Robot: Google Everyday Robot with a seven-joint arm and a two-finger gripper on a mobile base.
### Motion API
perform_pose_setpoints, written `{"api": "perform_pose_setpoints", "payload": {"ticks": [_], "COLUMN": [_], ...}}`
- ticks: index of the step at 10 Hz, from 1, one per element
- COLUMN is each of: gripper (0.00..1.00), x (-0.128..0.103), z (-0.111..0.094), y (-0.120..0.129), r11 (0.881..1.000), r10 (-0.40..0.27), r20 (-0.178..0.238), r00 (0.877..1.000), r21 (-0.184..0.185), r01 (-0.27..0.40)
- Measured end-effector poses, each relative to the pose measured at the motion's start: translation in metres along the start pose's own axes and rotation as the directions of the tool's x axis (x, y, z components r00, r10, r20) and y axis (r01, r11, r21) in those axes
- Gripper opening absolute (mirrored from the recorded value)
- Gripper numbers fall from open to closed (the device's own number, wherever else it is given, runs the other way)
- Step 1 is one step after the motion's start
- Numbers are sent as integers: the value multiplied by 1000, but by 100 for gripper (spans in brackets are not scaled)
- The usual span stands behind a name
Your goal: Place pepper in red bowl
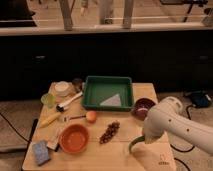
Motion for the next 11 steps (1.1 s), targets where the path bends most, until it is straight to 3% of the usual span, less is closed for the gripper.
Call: {"api": "perform_pose_setpoints", "payload": {"ticks": [2,4,7,9,11], "gripper": [5,14,4,4,10], "x": [-7,-13,-28,-32,-35], "z": [-1,1,1,1,2], "y": [-2,-2,-4,-5,-2], "r11": [1000,1000,1000,1000,999], "r10": [4,12,13,15,20], "r20": [-4,-4,-8,-12,-13], "r00": [1000,1000,1000,1000,1000], "r21": [4,7,14,22,26], "r01": [-4,-12,-13,-15,-19]}}
